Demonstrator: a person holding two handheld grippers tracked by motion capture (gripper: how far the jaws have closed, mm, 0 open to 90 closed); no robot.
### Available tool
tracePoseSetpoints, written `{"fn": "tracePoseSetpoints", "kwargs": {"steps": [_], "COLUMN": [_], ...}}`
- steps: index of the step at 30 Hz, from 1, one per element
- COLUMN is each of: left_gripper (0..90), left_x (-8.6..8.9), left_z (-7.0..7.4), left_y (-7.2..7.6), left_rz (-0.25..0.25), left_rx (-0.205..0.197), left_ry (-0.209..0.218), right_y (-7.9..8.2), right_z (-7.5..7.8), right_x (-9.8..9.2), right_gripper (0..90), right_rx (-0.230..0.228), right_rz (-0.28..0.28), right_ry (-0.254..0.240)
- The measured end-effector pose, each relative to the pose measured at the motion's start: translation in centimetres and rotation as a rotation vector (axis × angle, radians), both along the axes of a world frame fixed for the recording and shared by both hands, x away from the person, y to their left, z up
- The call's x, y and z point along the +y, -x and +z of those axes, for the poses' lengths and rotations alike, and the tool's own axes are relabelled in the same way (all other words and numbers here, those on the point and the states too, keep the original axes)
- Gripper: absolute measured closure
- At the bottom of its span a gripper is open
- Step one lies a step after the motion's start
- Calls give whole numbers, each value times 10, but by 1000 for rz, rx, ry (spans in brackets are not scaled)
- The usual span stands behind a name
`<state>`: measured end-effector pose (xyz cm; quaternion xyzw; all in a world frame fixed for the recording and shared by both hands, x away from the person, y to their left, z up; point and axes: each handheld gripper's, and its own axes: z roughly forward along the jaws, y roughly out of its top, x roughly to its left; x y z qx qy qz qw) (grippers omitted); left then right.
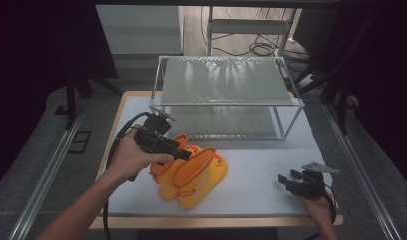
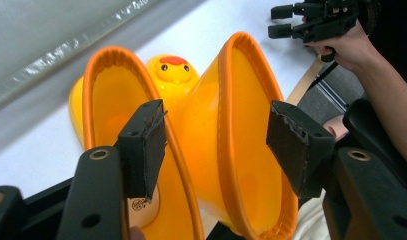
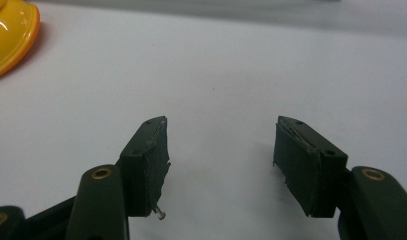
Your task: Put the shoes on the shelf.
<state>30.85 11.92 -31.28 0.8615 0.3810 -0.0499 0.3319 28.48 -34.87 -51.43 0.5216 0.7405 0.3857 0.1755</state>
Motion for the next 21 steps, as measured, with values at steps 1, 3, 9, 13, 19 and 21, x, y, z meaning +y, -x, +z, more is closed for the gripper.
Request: {"fn": "tracePoseSetpoints", "kwargs": {"steps": [1, 3, 9, 13, 19, 21], "left_gripper": [406, 394, 372, 365, 373, 380], "left_x": [0, 0, -6, -13, -26, -29], "left_z": [-1, -5, -15, -23, -33, -34], "left_y": [0, -1, -3, -7, -12, -12], "left_rz": [1, -4, -21, -26, -14, -7], "left_rx": [4, 19, 32, 48, 52, 47], "left_ry": [2, -5, -60, -81, -132, -144], "right_y": [0, 0, 0, 0, 0, 0], "right_z": [-1, -1, -1, -1, -1, -1], "right_x": [0, 0, 1, 1, 0, 0], "right_gripper": [382, 382, 383, 382, 383, 382], "right_rx": [-2, 1, 7, 12, 9, 7], "right_rz": [-3, -4, -4, -2, -7, -9], "right_ry": [-3, -1, 5, 8, 6, 6]}}
